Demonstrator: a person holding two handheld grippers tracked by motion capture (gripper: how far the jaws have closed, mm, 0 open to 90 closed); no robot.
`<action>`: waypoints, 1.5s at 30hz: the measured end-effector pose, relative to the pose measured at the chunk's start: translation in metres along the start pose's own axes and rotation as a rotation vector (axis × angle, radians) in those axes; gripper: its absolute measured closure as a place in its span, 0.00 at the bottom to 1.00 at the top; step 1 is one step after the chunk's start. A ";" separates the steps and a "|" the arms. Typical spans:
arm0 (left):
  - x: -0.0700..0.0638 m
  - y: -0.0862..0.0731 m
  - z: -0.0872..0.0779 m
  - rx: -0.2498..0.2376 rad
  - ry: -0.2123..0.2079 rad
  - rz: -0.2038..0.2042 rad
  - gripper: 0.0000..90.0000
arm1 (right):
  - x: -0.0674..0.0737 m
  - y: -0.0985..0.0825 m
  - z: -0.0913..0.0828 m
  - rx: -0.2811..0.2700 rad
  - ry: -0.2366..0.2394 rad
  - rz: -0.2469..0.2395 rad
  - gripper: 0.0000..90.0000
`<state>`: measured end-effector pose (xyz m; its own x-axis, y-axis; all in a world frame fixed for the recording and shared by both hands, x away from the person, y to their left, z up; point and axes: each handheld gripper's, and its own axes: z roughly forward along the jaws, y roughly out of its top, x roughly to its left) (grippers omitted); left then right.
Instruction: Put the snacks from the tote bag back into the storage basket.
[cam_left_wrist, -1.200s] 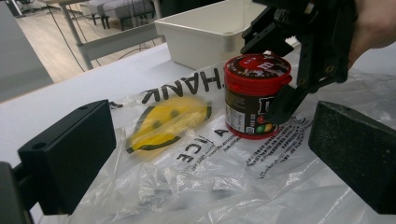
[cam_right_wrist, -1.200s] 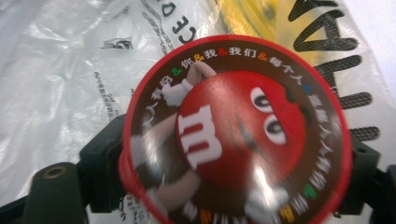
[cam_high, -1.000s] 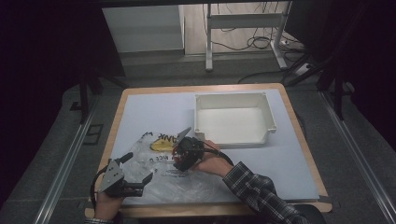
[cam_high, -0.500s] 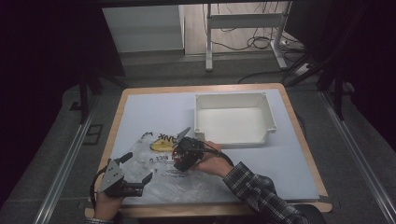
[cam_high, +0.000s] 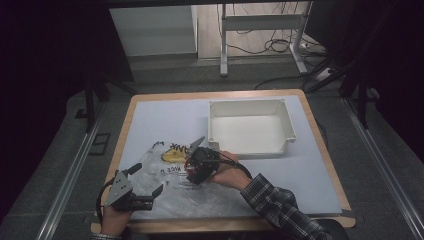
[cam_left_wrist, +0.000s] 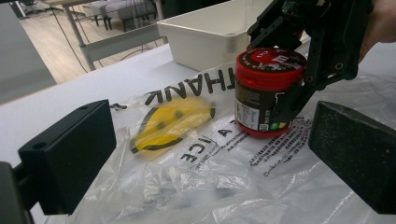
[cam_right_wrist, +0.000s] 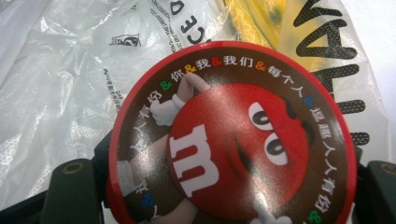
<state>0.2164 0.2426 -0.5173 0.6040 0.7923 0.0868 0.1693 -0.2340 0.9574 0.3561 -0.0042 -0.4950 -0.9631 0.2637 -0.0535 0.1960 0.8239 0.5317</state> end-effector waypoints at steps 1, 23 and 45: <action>0.000 0.000 0.000 0.000 0.000 0.000 0.01 | 0.000 0.000 0.000 -0.001 -0.001 0.000 0.28; 0.000 0.000 0.000 0.002 0.001 0.003 0.01 | 0.010 0.003 -0.025 -0.025 0.039 -0.039 0.28; -0.001 0.000 0.001 0.006 0.003 0.007 0.01 | 0.000 -0.012 -0.057 -0.020 0.016 -0.014 0.28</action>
<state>0.2163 0.2413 -0.5177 0.6027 0.7924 0.0944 0.1699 -0.2430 0.9550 0.3429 -0.0423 -0.4528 -0.9686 0.2440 -0.0481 0.1788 0.8175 0.5475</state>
